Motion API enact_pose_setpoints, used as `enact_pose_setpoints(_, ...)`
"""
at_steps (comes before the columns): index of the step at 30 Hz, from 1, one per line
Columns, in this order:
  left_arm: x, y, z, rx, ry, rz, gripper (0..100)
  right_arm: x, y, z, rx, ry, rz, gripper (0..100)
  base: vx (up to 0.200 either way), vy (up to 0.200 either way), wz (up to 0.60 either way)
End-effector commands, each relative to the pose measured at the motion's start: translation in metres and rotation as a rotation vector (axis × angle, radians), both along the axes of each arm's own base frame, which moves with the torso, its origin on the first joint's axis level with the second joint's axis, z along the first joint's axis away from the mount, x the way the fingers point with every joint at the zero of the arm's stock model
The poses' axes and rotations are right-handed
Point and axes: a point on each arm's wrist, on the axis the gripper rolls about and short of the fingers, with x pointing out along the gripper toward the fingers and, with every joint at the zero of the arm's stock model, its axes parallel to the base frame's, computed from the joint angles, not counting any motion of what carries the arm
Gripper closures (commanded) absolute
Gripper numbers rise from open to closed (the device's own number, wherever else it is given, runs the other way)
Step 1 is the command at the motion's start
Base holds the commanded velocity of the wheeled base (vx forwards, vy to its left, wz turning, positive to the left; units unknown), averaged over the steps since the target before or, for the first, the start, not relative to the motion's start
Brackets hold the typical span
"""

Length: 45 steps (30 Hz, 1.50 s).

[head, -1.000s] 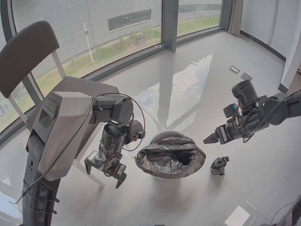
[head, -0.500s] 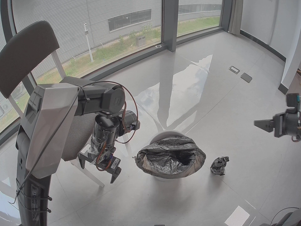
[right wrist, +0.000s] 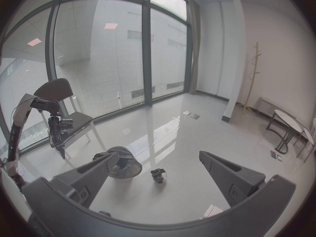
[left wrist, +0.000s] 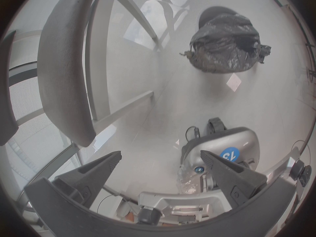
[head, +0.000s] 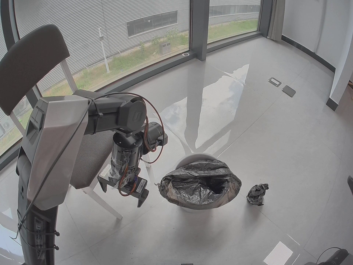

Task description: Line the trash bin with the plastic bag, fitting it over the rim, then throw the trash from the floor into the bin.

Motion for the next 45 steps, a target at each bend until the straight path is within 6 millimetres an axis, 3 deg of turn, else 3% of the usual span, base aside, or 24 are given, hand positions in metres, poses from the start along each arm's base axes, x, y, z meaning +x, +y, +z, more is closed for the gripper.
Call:
enact_pose_setpoints(1, 0.018, -0.014, -0.007, -0.113, -0.140, -0.007, 0, -0.031, -0.003, -0.090, -0.026, -0.209, -0.207, 0, 0.000, 0.000, 0.00)
enact_pose_setpoints(9, 0.017, -0.013, 0.009, -0.157, -0.208, -0.002, 0, -0.031, -0.003, -0.090, 0.045, -0.225, -0.206, 0, 0.000, 0.000, 0.00)
enact_pose_setpoints(16, 0.046, -0.028, 0.012, -0.320, -0.455, -0.023, 0, -0.031, -0.003, -0.090, 0.248, -0.268, -0.208, 0, 0.000, 0.000, 0.00)
enact_pose_setpoints(24, 0.053, -0.039, 0.024, -0.417, -0.574, -0.088, 0, -0.030, -0.001, -0.090, 0.182, -0.247, -0.134, 0, 0.000, 0.000, 0.00)
enact_pose_setpoints(33, 0.052, -0.037, 0.033, -0.417, -0.601, -0.135, 0, -0.030, -0.001, -0.090, 0.056, -0.223, -0.134, 0, 0.000, 0.000, 0.00)
enact_pose_setpoints(36, 0.041, -0.031, 0.049, -0.400, -0.585, -0.161, 0, -0.030, -0.002, -0.091, 0.037, -0.214, -0.144, 0, 0.000, 0.000, 0.00)
enact_pose_setpoints(38, 0.022, -0.018, 0.072, -0.378, -0.544, -0.178, 0, -0.030, -0.002, -0.091, 0.037, -0.214, -0.149, 0, 0.000, 0.000, 0.00)
enact_pose_setpoints(39, 0.004, -0.004, 0.092, -0.385, -0.509, -0.187, 0, -0.030, -0.002, -0.091, 0.040, -0.215, -0.152, 0, 0.000, 0.000, 0.00)
enact_pose_setpoints(40, 0.000, -0.002, 0.097, -0.392, -0.504, -0.189, 0, -0.030, -0.002, -0.091, 0.042, -0.215, -0.154, 0, 0.000, 0.000, 0.00)
enact_pose_setpoints(42, -0.024, 0.015, 0.126, -0.473, -0.474, -0.225, 0, -0.030, -0.002, -0.091, 0.047, -0.216, -0.155, 0, 0.000, 0.000, 0.00)
enact_pose_setpoints(45, -0.039, 0.042, 0.158, -0.551, -0.536, -0.239, 0, -0.030, -0.002, -0.091, 0.048, -0.216, -0.154, 0, 0.000, 0.000, 0.00)
